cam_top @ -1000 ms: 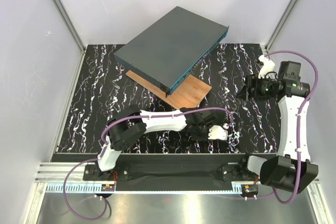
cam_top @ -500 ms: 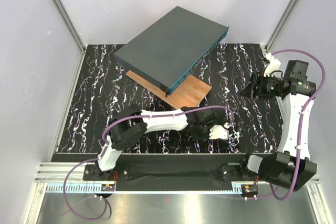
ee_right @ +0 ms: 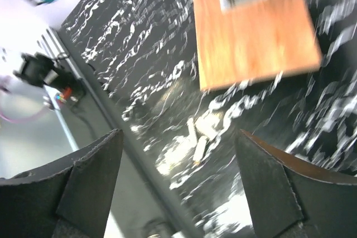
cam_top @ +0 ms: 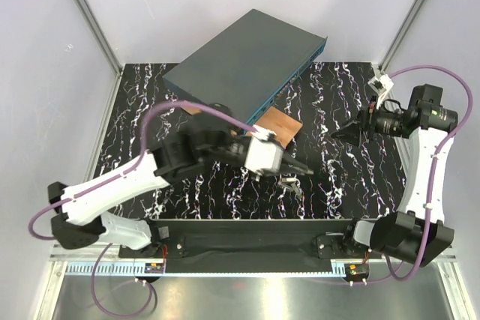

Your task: Insert the plug into the switch port

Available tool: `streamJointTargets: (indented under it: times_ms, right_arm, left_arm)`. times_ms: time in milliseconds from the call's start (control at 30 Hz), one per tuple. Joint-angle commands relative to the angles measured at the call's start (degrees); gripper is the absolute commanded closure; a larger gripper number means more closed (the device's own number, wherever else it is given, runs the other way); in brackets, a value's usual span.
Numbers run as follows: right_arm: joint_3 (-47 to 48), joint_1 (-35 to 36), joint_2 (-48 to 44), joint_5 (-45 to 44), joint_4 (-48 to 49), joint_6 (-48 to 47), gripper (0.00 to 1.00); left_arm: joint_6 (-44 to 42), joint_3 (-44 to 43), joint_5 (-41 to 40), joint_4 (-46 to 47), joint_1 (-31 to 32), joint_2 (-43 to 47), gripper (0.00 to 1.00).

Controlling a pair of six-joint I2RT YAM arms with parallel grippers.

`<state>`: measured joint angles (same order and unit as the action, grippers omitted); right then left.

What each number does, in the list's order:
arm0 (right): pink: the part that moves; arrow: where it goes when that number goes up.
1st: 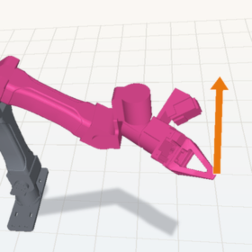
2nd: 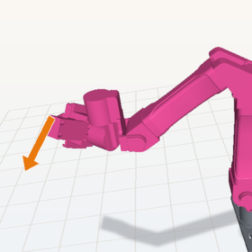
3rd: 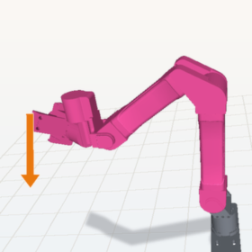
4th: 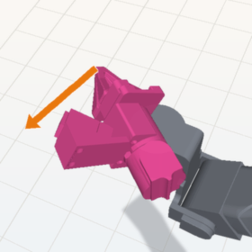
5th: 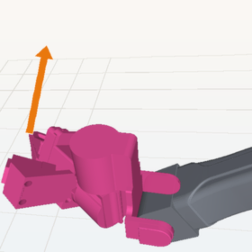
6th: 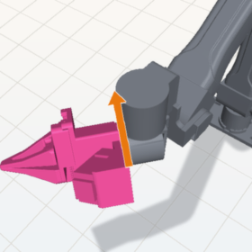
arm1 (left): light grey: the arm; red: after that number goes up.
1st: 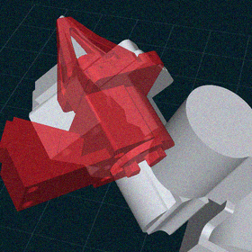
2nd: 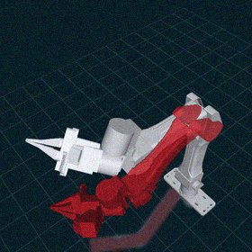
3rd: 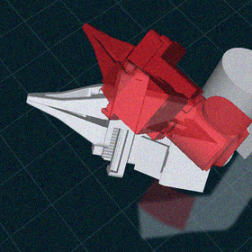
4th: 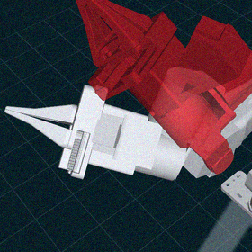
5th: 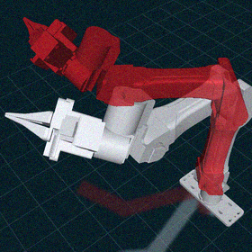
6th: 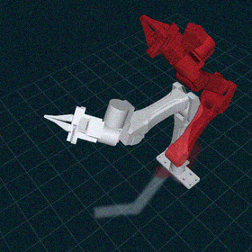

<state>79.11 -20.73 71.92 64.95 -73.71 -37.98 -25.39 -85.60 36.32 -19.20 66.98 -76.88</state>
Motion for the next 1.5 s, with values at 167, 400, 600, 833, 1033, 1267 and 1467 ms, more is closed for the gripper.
streamJointTargets:
  times_ms: [167, 400, 600, 833, 1033, 1267, 1467]
  right_arm:
    - [6.6, -0.2, -6.2, 18.6, -7.6, -8.9, 0.13]
    - [3.9, 5.3, -9.7, 25.6, 16.3, 13.5, 0.15]
    - [2.0, 8.8, -10.4, 24.7, 22.2, 18.5, 0.18]
    - [2.7, 9.2, -11.0, 26.7, 24.1, 20.0, 0.24]
    - [3.3, 9.7, -10.5, 28.2, 24.5, 19.5, 0.30]
    - [7.5, 11.8, -7.9, 29.0, 20.2, 17.0, 0.37]
    - [13.1, 11.8, -3.1, 31.5, 7.9, 8.4, 0.45]
  left_arm:
    - [41.3, 3.7, -5.2, 29.1, -9.0, -0.9, 1.00]
    - [48.5, 1.2, -6.8, 39.0, -9.4, -5.9, 1.00]
    - [51.7, -0.2, -8.4, 44.2, -9.7, -9.1, 1.00]
    - [51.7, -0.4, -10.9, 46.1, -10.7, -10.0, 1.00]
    - [52.1, -1.0, -10.6, 47.0, -11.3, -10.7, 1.00]
    - [52.5, -0.8, -9.5, 49.1, -11.3, -12.0, 1.00]
    - [53.0, -0.8, -9.4, 50.6, -11.3, -12.7, 1.00]
